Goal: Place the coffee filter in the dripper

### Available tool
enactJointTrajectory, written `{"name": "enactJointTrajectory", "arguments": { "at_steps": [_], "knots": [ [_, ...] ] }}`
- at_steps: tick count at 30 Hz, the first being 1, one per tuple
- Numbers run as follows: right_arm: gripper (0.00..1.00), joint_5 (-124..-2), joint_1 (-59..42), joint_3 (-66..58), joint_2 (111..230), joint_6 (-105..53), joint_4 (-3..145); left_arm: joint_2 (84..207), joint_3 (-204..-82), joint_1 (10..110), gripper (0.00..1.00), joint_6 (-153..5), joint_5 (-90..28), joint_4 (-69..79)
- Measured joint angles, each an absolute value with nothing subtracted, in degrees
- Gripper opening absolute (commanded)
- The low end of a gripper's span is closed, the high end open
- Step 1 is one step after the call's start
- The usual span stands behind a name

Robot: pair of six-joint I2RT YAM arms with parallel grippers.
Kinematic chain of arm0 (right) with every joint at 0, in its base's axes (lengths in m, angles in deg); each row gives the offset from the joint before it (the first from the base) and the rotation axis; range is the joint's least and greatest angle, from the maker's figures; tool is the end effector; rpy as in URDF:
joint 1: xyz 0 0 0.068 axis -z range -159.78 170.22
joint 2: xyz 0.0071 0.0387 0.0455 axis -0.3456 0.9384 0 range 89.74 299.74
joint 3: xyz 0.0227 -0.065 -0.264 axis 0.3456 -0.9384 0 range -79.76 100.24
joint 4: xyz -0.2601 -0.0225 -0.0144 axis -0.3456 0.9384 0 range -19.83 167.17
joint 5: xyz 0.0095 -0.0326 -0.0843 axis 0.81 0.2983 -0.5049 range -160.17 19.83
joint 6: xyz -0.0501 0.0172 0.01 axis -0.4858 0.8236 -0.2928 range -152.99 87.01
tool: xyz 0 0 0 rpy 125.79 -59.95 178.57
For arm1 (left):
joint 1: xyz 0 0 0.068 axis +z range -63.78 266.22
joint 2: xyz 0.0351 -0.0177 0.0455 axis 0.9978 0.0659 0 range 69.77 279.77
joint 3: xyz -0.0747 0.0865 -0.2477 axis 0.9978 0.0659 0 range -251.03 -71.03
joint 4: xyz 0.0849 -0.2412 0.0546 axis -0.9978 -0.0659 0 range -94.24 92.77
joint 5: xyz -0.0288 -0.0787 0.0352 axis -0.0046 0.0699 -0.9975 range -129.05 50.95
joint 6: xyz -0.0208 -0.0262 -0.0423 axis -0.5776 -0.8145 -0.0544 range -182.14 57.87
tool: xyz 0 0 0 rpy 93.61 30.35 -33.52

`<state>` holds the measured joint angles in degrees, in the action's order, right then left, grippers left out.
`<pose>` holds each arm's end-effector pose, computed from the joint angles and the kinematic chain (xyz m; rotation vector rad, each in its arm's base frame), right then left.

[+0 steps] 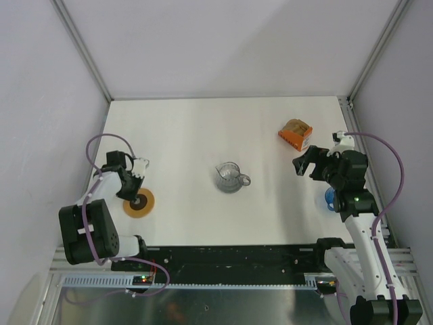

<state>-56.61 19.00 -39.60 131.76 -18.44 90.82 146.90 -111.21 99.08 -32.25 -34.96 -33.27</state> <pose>0.1708 0.0119 0.3007 0.0732 1.9734 0.4122 0.2200 0.0475 0.1668 0.4352 2.8049 0.0604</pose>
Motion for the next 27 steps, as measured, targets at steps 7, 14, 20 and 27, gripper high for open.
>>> {"name": "enactJointTrajectory", "arguments": {
  "at_steps": [7,14,20,27],
  "knots": [
    [0.99,-56.61,18.96,-39.6,130.82,-18.05,90.84,146.57,-111.36,96.02,0.0,-34.91,-36.33,-32.04],
    [0.99,-57.4,16.84,-39.03,130.54,-16.06,92.19,145.17,-115.49,83.89,0.0,-36.7,-35.39,-31.43],
    [0.99,-60.04,13.25,-38.4,130.3,-13.96,92.65,144.34,-125.33,77.51,0.0,-36.66,-34.82,-33.92],
    [0.99,-64.04,6.59,-37.3,132.09,-11.78,92.65,144.69,-134.03,65.49,0.0,-36.6,-36.27,-37.73]
  ]
}}
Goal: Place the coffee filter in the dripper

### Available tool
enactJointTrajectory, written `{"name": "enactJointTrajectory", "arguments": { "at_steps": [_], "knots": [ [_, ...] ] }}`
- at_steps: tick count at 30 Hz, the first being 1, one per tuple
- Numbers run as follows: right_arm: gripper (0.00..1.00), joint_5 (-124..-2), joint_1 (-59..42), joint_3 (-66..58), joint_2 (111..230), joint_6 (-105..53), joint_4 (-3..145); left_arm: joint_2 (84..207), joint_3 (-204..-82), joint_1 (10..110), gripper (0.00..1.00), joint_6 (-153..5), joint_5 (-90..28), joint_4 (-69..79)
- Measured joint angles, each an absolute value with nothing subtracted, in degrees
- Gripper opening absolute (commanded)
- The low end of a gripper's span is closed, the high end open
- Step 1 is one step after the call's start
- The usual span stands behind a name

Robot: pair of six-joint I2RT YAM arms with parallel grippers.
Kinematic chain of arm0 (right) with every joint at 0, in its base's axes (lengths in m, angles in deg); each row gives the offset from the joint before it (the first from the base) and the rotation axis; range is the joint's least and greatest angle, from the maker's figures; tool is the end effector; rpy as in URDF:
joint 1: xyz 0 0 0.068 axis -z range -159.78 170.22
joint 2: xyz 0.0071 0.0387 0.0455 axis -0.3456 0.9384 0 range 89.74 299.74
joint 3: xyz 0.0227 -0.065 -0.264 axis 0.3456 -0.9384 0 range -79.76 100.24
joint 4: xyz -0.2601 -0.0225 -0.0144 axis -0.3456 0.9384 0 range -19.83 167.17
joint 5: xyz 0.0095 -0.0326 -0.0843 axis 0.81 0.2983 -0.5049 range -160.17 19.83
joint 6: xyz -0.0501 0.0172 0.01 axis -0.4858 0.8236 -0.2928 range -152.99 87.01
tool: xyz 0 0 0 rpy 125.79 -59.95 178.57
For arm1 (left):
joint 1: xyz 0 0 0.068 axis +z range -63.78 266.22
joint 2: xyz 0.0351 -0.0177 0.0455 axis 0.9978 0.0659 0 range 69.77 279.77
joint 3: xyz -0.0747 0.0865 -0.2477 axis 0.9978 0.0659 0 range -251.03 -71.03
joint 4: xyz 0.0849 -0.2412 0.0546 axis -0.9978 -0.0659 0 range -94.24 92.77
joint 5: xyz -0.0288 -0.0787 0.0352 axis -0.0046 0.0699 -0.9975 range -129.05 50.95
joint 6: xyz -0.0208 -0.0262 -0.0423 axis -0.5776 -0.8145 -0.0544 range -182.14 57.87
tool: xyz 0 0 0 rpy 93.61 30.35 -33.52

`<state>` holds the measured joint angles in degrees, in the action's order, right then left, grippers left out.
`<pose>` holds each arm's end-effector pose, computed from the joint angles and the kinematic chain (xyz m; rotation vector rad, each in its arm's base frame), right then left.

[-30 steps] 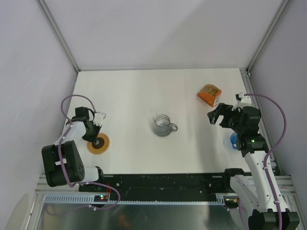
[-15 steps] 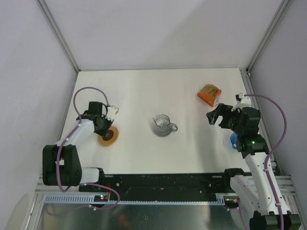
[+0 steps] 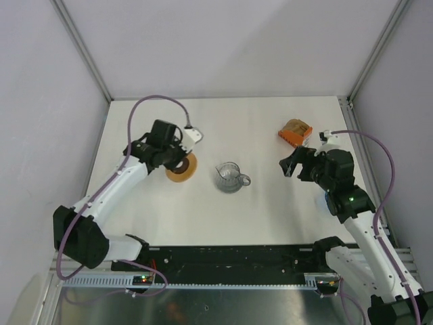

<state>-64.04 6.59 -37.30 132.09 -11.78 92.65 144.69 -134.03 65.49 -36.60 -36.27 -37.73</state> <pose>0.1652 0.0439 0.3103 0.0604 1.9920 0.5011 0.2521 -0.0974 0.2896 0.9947 2.2761 -0.0249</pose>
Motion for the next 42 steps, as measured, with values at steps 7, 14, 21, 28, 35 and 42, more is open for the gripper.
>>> {"name": "enactJointTrajectory", "arguments": {
  "at_steps": [7,14,21,28,35,42],
  "knots": [
    [0.99,-65.68,4.03,-36.23,133.64,-11.6,92.54,151.53,-145.79,49.51,0.0,-35.57,-39.87,-40.83],
    [0.99,-66.44,5.91,-36.23,134.08,-13.28,93.05,164.88,-155.54,38.76,0.0,-32.03,-45.47,-41.16],
    [0.99,-66.03,12.34,-36.23,132.26,-15.91,95.65,174.28,-161.31,34.63,0.0,-29.34,-49.71,-41.72],
    [0.99,-64.59,15.53,-36.23,131.52,-17.83,97.02,177.45,-163.03,33.97,0.0,-28.14,-51.39,-41.7],
    [0.99,-64.11,15.79,-36.23,131.63,-19.14,98.27,178.57,-163.08,33.95,0.0,-28.07,-51.98,-41.75],
    [0.99,-64.13,15.85,-36.23,131.61,-19.91,99.14,178.59,-163.1,33.95,0.0,-28.09,-51.96,-41.72]
  ]
}}
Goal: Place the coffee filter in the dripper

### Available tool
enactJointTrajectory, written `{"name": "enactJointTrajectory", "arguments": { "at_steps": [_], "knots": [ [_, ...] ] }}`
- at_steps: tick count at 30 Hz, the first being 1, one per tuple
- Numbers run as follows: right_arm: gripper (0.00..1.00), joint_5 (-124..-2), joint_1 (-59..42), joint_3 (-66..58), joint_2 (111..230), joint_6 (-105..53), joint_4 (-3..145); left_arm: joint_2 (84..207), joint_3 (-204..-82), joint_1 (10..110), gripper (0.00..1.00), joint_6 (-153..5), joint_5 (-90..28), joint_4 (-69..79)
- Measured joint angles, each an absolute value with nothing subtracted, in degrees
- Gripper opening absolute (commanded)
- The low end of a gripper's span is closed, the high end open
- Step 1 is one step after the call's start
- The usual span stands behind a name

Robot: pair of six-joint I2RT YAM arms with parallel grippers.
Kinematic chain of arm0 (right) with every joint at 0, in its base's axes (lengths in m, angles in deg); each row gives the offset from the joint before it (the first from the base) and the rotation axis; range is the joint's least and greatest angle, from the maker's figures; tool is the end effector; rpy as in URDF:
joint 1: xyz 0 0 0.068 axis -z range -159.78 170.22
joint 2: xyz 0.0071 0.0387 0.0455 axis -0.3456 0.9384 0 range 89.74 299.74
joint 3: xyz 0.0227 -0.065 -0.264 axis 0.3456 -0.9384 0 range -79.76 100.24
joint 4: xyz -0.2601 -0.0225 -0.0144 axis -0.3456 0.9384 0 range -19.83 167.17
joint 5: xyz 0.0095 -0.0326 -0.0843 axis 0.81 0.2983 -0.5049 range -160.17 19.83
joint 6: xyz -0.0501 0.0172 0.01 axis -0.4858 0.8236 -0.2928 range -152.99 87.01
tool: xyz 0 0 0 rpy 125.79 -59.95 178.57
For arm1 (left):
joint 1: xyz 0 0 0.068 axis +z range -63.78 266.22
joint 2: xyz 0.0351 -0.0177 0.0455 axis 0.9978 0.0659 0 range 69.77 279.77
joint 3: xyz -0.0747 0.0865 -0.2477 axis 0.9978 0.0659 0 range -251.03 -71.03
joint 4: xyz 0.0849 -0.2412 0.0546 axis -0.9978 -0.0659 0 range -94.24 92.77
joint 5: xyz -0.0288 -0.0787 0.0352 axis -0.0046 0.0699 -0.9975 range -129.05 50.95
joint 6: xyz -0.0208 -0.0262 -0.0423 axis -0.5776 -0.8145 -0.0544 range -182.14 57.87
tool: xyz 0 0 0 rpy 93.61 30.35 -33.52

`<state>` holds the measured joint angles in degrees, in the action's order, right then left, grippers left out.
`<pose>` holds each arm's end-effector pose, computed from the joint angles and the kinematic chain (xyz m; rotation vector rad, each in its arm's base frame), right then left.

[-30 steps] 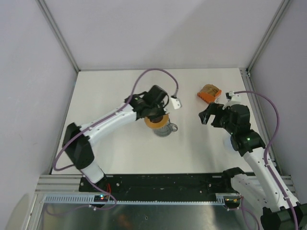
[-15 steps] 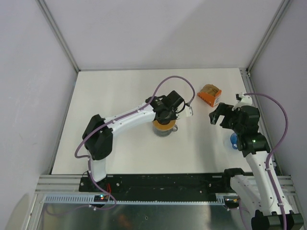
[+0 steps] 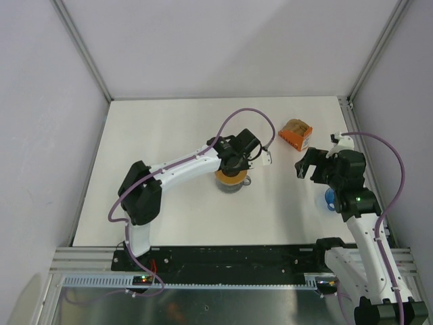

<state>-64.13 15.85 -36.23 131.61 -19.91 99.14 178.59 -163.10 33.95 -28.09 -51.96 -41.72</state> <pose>0.1630 0.0161 0.3067 0.0903 2.0556 0.2972 0.2567 -0.3190 0.2549 1.7272 1.9525 0.1851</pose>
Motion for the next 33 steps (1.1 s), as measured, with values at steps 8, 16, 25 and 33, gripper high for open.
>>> {"name": "enactJointTrajectory", "arguments": {
  "at_steps": [8,16,25,33],
  "knots": [
    [0.99,-64.13,15.88,-36.23,131.52,-20.19,99.21,178.59,-163.1,33.95,0.33,-28.51,-51.79,-41.7],
    [0.99,-64.08,15.88,-36.23,131.52,-20.19,99.34,178.59,-163.8,33.95,0.42,-29.16,-51.94,-41.77],
    [0.99,-67.84,15.96,-36.23,131.52,-18.51,100.26,177.47,-165.33,33.95,0.58,-29.19,-52.75,-41.72],
    [0.99,-84.96,19.57,-36.21,131.41,-12.76,104.89,172.84,-166.14,33.95,0.74,-29.19,-52.75,-41.75]
  ]
}}
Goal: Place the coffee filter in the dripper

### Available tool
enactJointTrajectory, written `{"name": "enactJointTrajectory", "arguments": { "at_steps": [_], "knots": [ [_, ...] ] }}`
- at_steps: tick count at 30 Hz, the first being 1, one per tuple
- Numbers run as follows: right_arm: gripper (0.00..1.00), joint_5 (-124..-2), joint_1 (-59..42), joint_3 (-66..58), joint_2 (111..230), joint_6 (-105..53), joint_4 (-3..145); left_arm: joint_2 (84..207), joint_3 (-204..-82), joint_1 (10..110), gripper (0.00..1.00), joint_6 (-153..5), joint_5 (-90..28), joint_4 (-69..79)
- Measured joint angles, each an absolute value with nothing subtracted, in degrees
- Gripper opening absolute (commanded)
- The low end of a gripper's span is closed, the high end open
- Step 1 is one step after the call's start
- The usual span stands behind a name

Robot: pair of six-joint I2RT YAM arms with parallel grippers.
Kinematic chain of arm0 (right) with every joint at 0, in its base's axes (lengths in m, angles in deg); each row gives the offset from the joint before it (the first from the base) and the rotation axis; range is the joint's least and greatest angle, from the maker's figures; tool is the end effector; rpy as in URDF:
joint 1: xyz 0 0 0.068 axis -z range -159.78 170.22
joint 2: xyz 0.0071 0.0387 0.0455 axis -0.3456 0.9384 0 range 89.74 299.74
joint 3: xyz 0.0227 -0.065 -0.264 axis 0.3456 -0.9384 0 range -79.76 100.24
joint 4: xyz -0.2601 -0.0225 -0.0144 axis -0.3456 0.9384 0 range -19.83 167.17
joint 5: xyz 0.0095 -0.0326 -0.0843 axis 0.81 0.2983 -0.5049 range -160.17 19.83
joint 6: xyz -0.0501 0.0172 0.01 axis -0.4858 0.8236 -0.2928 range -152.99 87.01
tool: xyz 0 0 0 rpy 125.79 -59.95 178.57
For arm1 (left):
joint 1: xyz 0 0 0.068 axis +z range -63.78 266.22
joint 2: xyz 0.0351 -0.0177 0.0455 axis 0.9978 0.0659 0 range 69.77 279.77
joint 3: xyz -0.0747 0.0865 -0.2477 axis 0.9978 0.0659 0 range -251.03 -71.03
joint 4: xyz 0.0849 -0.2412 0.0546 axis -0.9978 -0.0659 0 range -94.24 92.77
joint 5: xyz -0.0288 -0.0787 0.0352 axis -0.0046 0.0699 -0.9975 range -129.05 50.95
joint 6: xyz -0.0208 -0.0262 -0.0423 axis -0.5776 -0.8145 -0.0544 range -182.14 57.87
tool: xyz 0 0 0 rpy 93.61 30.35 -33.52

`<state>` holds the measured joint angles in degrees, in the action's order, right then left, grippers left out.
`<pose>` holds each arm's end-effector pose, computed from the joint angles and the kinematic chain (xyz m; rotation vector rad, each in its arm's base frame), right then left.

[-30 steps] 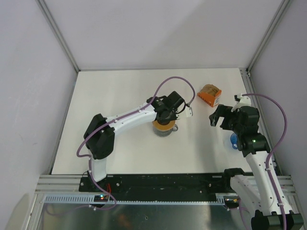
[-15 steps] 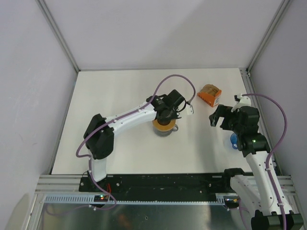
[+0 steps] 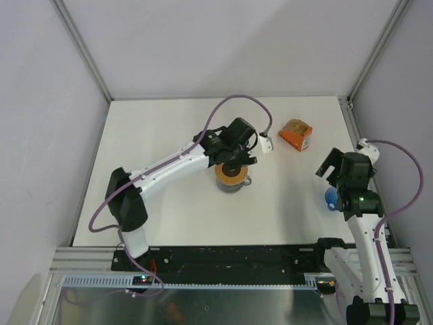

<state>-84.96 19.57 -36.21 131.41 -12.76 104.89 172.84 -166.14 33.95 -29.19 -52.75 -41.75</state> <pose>0.1569 -0.0074 0.2983 0.5077 2.0616 -0.0613 0.2494 -0.3087 0.3100 1.5877 1.8740 0.1506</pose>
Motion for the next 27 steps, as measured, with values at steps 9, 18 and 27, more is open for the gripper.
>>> {"name": "enactJointTrajectory", "arguments": {
  "at_steps": [9,18,27],
  "knots": [
    [0.99,-90.82,35.15,-36.21,131.35,-7.93,110.36,165.17,-165.7,38.39,0.76,-30.72,-44.66,-41.42],
    [0.99,-89.29,49.69,-38.37,129.97,-2.05,112.65,159.95,-160.26,46.3,0.76,-31.13,-35.85,-40.92],
    [0.89,-78.9,57.23,-46.31,131.59,4.55,110.2,159.92,-158.99,46.28,0.77,-31.13,-32.9,-40.59]
  ]
}}
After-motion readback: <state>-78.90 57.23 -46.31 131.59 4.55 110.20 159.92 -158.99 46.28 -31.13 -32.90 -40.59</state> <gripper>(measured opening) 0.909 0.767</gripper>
